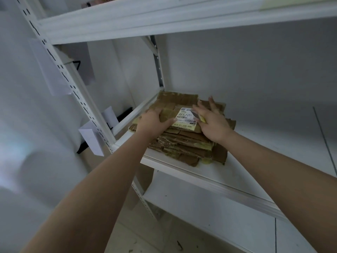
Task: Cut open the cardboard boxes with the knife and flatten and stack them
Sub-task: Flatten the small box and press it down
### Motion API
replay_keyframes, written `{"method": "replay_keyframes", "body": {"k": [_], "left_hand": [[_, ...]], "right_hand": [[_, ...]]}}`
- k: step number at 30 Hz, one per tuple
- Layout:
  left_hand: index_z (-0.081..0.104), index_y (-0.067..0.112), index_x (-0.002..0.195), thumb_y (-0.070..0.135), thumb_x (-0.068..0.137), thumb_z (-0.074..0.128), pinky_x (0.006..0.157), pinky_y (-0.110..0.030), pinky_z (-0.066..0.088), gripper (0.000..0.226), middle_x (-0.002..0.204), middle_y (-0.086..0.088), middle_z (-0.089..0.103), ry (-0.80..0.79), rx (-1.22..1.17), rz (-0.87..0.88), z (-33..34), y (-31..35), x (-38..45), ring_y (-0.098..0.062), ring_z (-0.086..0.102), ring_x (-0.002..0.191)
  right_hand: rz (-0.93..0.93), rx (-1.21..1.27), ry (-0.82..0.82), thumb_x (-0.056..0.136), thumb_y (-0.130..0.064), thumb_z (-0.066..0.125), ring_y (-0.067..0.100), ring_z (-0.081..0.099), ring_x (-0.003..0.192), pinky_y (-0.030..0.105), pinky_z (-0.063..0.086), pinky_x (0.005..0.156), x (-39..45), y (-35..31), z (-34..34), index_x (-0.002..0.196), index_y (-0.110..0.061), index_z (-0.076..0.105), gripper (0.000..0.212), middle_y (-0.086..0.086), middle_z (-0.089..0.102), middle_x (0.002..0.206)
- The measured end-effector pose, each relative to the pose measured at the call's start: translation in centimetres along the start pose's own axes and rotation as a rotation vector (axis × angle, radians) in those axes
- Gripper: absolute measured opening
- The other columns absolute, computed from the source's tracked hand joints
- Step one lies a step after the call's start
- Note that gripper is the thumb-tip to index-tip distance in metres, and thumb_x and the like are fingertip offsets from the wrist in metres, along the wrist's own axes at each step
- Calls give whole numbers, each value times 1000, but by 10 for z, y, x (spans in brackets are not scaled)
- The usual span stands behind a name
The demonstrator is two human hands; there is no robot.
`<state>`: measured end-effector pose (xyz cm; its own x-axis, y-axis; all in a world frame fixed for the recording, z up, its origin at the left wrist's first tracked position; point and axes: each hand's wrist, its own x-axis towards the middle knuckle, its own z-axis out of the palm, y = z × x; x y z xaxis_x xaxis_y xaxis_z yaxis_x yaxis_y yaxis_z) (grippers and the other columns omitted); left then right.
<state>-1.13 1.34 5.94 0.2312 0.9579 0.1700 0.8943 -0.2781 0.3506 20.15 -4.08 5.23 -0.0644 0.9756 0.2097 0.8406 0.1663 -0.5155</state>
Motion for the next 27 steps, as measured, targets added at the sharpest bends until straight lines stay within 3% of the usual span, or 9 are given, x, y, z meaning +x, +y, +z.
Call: {"method": "replay_keyframes", "body": {"k": [3, 6, 9, 11, 15, 19, 23, 27], "left_hand": [[44, 20, 143, 70, 82, 52, 104, -55, 39, 79, 140, -11, 50, 82, 28, 36, -4, 4, 2, -32, 44, 129], [47, 18, 141, 63, 90, 46, 110, -57, 29, 68, 144, -11, 47, 179, 39, 82, -11, 11, 2, -31, 36, 136], [51, 17, 137, 51, 97, 41, 114, -56, 20, 54, 143, -9, 48, 289, 52, 151, -17, 27, -1, -29, 32, 140], [53, 16, 136, 46, 98, 40, 114, -55, 20, 49, 142, -9, 50, 320, 33, 202, -20, 39, -3, -29, 31, 140], [60, 13, 127, 40, 93, 40, 111, -54, 24, 48, 134, -11, 57, 342, 59, 351, -13, 72, -9, -33, 38, 135], [67, 9, 116, 30, 92, 48, 106, -62, 30, 37, 124, -15, 64, 381, 66, 484, 8, 123, -21, -39, 47, 128], [68, 11, 114, 32, 89, 41, 105, -62, 31, 42, 122, -12, 64, 327, 92, 566, 35, 180, -42, -38, 48, 127], [67, 10, 115, 25, 87, 50, 102, -57, 33, 37, 122, -13, 64, 297, 120, 549, 70, 235, -65, -39, 48, 126]], "right_hand": [[-11, 2, 93, 100, -25, 42, 17, -16, 145, 47, 3, 119, -4, -2, -5, 150, -24, 25, 52, -6, 12, 159], [38, 19, 206, 99, -21, 43, 23, 2, 147, 42, 15, 118, -9, 2, -9, 146, -17, 34, 48, 5, 24, 156], [85, -6, 331, 94, -13, 45, 29, 23, 139, 41, 29, 112, -17, 10, -15, 136, -11, 45, 43, 10, 46, 140], [101, -70, 352, 90, -11, 46, 32, 30, 133, 41, 31, 108, -25, 17, -21, 133, -11, 48, 43, 12, 51, 134], [133, -186, 321, 90, -12, 49, 33, 28, 136, 43, 28, 110, -47, 37, -41, 137, -13, 44, 47, 14, 43, 143], [121, -304, 277, 92, -14, 49, 30, 19, 140, 42, 24, 110, -83, 72, -67, 141, -11, 38, 51, 12, 30, 152], [136, -351, 265, 96, -15, 44, 31, 20, 140, 42, 27, 109, -126, 120, -96, 140, -10, 41, 44, 14, 31, 152], [127, -368, 245, 98, -18, 40, 30, 22, 140, 41, 29, 107, -171, 170, -134, 138, -10, 44, 40, 13, 34, 150]]}}
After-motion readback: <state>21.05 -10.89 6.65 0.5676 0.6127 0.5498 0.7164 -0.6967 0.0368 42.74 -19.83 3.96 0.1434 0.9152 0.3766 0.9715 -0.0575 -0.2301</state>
